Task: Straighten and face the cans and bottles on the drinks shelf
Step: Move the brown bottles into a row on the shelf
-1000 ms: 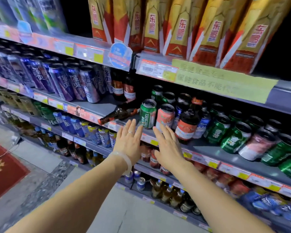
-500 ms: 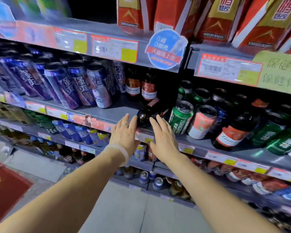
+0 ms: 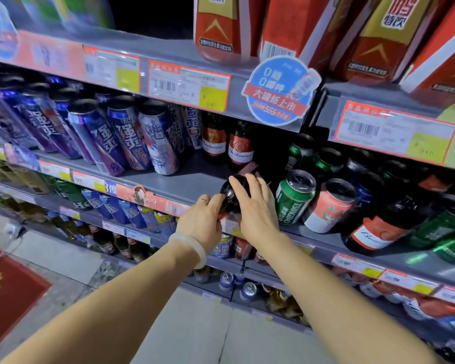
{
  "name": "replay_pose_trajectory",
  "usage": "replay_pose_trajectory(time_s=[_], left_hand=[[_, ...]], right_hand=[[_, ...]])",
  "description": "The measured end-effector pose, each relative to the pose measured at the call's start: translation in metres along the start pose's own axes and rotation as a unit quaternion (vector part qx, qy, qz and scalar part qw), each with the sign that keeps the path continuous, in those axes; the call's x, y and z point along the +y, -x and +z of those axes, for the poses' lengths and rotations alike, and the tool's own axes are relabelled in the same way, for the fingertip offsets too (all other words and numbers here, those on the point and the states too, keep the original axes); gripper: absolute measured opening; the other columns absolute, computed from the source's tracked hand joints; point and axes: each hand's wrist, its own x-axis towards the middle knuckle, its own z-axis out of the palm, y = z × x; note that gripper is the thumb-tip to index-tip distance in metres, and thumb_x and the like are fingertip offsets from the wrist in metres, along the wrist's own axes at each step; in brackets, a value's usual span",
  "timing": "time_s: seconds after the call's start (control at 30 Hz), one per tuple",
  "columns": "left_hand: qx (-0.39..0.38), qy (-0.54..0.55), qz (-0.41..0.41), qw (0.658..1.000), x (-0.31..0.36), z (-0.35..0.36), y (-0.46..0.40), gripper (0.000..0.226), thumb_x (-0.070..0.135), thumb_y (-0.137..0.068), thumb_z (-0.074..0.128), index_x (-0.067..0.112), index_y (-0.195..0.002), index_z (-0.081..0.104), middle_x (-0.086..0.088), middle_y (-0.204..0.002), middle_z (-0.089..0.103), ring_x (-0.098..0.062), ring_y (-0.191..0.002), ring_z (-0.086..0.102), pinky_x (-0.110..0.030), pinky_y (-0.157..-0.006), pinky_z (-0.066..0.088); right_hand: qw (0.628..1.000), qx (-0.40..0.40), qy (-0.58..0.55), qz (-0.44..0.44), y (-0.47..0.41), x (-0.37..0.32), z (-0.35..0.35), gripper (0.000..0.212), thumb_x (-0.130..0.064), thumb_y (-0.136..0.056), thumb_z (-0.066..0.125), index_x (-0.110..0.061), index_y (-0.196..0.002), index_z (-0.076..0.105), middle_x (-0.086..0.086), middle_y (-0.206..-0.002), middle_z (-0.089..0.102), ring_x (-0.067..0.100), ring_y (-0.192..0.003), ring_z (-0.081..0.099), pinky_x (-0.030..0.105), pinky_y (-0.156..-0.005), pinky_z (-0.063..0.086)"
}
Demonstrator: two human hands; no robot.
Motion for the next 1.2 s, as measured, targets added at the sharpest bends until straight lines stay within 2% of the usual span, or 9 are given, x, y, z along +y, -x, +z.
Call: replay_pose_trajectory(time_s=[0.23,0.37,0.5,0.67,0.77,0.87,0.97,1.07,1.2], left_hand=[[0.001,0.025,0.026,0.999,-0.004,-0.027,0.012,0.05,0.013,-0.086,0.05,0.017,-0.134,0.039,-0.011,-0.115,0.052,-0.033,-0.097,0.057,-0.04,-0.074,0.05],[0.054,0.112,0.033,0.992,-0.007,-0.042,0.017,0.046,0.013,-0.083,0.058,0.012,-0.127,0.045,-0.009,-0.113,0.062,-0.031,-0.098,0.061,-0.035,-0.077,0.049],[0.148,0.248,0.024,0.957,-0.003,-0.055,0.021,0.052,0.015,-0.078,0.071,0.012,-0.125,0.046,0.0,-0.1,0.068,-0.02,-0.087,0.064,-0.012,-0.069,0.039],[0.191,0.395,-0.044,0.898,0.006,-0.055,0.019,0.055,0.02,-0.075,0.076,0.029,-0.12,0.046,0.015,-0.1,0.058,-0.003,-0.094,0.056,-0.002,-0.076,0.04],[0.173,0.451,-0.059,0.873,0.008,-0.05,0.009,0.04,0.024,-0.078,0.073,0.033,-0.109,0.049,0.011,-0.106,0.06,-0.009,-0.105,0.056,-0.027,-0.095,0.045],[0.127,0.475,-0.056,0.869,0.011,-0.047,-0.004,0.022,0.027,-0.083,0.067,0.036,-0.1,0.056,0.009,-0.11,0.064,-0.012,-0.112,0.056,-0.042,-0.1,0.043],[0.116,0.494,-0.03,0.861,0.016,-0.05,-0.016,0.017,0.03,-0.085,0.061,0.037,-0.1,0.058,0.008,-0.11,0.066,-0.012,-0.111,0.058,-0.044,-0.098,0.046],[0.101,0.486,-0.021,0.868,0.02,-0.052,-0.028,0.033,0.032,-0.087,0.059,0.026,-0.119,0.054,0.012,-0.109,0.063,-0.008,-0.105,0.059,-0.036,-0.095,0.048],[0.077,0.461,-0.02,0.884,0.025,-0.053,-0.038,0.052,0.026,-0.088,0.06,0.017,-0.135,0.041,0.005,-0.122,0.055,-0.017,-0.116,0.054,-0.04,-0.1,0.045]], right_hand=[[1.0,0.015,-0.012,-0.025,0.0,-0.004,-0.014,0.093,0.005,-0.071,0.065,-0.026,-0.145,0.017,0.002,-0.152,0.014,0.028,-0.139,0.012,0.045,-0.116,0.018],[0.997,0.021,-0.077,-0.022,0.002,-0.006,-0.02,0.087,0.011,-0.073,0.057,-0.026,-0.143,0.023,-0.001,-0.15,0.02,0.027,-0.137,0.016,0.042,-0.111,0.028],[0.987,0.033,-0.159,0.009,0.001,-0.008,-0.028,0.083,0.011,-0.075,0.054,-0.026,-0.142,0.025,0.001,-0.143,0.029,0.028,-0.131,0.023,0.041,-0.104,0.035],[0.97,0.027,-0.239,0.034,-0.004,-0.007,-0.041,0.073,-0.009,-0.079,0.066,-0.028,-0.14,0.031,0.005,-0.14,0.034,0.027,-0.128,0.034,0.04,-0.095,0.04],[0.962,0.035,-0.267,0.045,-0.008,-0.006,-0.045,0.078,-0.02,-0.074,0.074,-0.027,-0.14,0.032,0.007,-0.138,0.037,0.027,-0.128,0.038,0.036,-0.096,0.039],[0.945,0.04,-0.317,0.064,-0.012,-0.007,-0.048,0.078,-0.025,-0.069,0.078,-0.031,-0.136,0.038,0.003,-0.129,0.047,0.022,-0.121,0.047,0.037,-0.095,0.045],[0.929,0.051,-0.361,0.069,-0.018,-0.011,-0.054,0.075,-0.033,-0.065,0.081,-0.032,-0.13,0.044,0.0,-0.123,0.053,0.017,-0.11,0.054,0.033,-0.089,0.049],[0.917,0.055,-0.387,0.073,-0.022,-0.012,-0.059,0.078,-0.038,-0.061,0.079,-0.029,-0.131,0.044,0.002,-0.121,0.056,0.02,-0.106,0.058,0.031,-0.079,0.052],[0.906,0.045,-0.411,0.09,-0.023,-0.009,-0.065,0.066,-0.021,-0.075,0.073,-0.019,-0.133,0.042,-0.006,-0.105,0.051,0.013,-0.097,0.052,0.026,-0.078,0.042]])
